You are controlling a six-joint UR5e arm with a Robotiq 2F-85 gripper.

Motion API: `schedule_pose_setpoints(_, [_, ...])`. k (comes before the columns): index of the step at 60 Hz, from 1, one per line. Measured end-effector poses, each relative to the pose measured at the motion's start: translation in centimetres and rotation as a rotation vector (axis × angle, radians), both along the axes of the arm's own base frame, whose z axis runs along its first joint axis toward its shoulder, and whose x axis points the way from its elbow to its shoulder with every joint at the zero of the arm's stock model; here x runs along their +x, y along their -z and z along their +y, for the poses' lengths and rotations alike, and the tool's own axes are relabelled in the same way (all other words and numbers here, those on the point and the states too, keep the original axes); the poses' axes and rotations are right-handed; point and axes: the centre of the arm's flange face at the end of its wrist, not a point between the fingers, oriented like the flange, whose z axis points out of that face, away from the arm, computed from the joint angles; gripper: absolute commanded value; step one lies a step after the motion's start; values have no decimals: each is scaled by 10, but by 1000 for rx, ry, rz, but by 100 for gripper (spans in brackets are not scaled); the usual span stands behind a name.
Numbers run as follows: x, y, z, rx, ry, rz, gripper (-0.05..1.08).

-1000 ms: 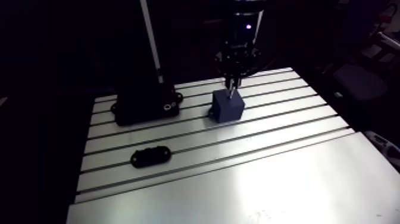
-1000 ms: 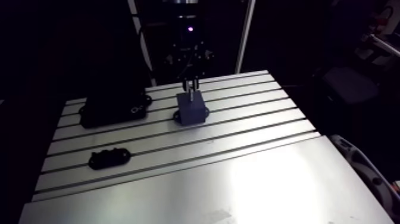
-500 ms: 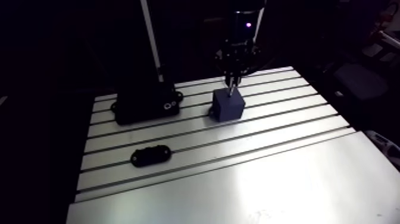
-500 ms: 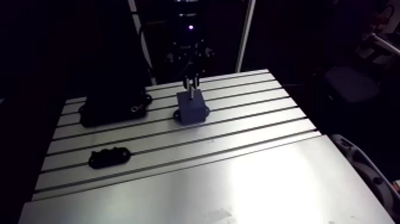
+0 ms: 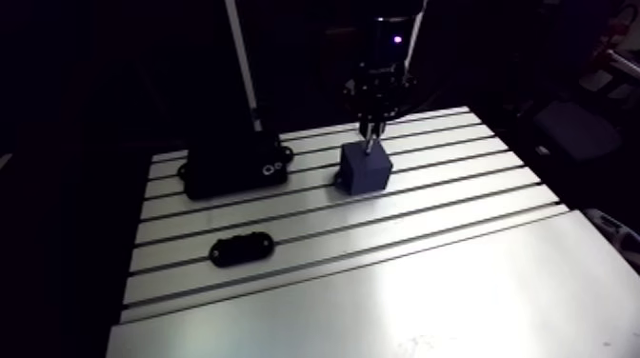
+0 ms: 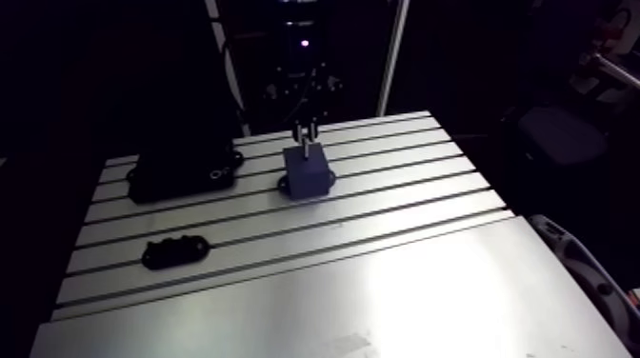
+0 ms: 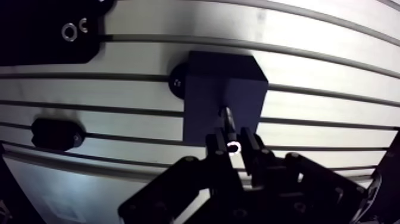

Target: Pick up the M10 bolt and insert it into the hole until fully seated.

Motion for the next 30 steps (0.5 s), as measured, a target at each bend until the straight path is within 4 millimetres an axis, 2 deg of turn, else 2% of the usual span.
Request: schedule_pose_setpoints(30, [1, -1, 0, -3, 0, -3, 108])
